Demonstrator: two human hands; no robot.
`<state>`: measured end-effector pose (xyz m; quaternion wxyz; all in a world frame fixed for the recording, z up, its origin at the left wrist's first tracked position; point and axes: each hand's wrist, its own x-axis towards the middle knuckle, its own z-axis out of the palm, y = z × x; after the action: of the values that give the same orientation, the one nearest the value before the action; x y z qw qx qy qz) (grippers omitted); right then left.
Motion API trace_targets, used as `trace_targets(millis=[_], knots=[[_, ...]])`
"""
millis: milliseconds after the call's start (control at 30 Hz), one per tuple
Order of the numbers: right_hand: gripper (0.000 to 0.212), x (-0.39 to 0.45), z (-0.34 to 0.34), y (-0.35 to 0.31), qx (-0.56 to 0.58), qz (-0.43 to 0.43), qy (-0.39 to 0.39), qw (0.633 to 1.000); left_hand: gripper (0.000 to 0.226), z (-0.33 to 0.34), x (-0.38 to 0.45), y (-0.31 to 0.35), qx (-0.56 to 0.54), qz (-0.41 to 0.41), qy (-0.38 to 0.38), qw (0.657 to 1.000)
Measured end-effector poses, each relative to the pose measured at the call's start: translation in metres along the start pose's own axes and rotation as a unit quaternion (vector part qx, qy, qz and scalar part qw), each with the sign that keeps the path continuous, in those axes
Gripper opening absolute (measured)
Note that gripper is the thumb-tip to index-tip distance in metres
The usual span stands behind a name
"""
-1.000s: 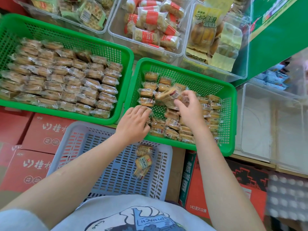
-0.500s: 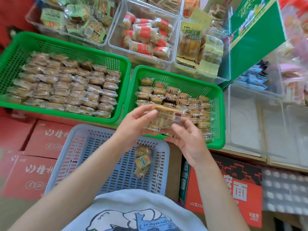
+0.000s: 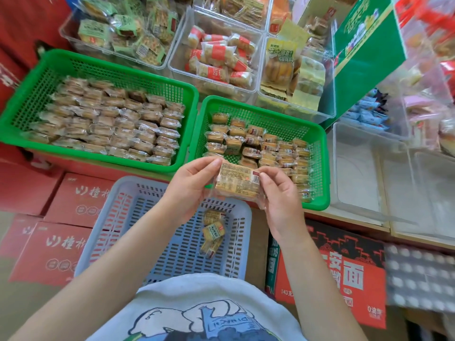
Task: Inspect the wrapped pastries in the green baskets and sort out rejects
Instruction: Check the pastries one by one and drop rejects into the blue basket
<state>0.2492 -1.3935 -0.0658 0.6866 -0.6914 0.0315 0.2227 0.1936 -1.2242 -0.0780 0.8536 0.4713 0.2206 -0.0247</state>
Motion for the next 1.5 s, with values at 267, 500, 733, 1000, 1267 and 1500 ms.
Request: trace_targets(millis=[267, 500, 733, 1000, 1267, 1500], knots=[[0.024, -0.008, -0.007, 0.000, -0.105, -0.055, 0.037, 0.992, 0.020, 0.006, -0.009, -0.001, 0.221, 0.073, 0.078, 0.969], [0.027, -0.004, -0.005, 0.007, -0.048, 0.016, 0.007, 0.999, 0.019, 0.008, -0.006, -0.001, 0.047, -0.055, 0.055, 0.996], [0.010, 0.010, -0.009, 0.016, -0.074, 0.013, 0.079, 0.994, 0.049, 0.000, 0.004, -0.016, -0.015, -0.139, -0.019, 0.990], [0.048, 0.022, -0.006, 0.021, -0.002, 0.096, -0.052, 0.994, 0.056, -0.005, 0.023, -0.023, -0.132, -0.114, -0.042, 0.984], [0.039, 0.053, -0.006, 0.028, 0.164, 0.151, -0.055, 0.973, 0.046, -0.007, 0.059, -0.024, -0.184, -0.135, -0.006, 0.974], [0.005, 0.117, -0.026, 0.029, -0.149, 0.075, 0.081, 0.983, 0.041, -0.038, 0.105, -0.033, 0.296, -0.092, 0.132, 0.942]])
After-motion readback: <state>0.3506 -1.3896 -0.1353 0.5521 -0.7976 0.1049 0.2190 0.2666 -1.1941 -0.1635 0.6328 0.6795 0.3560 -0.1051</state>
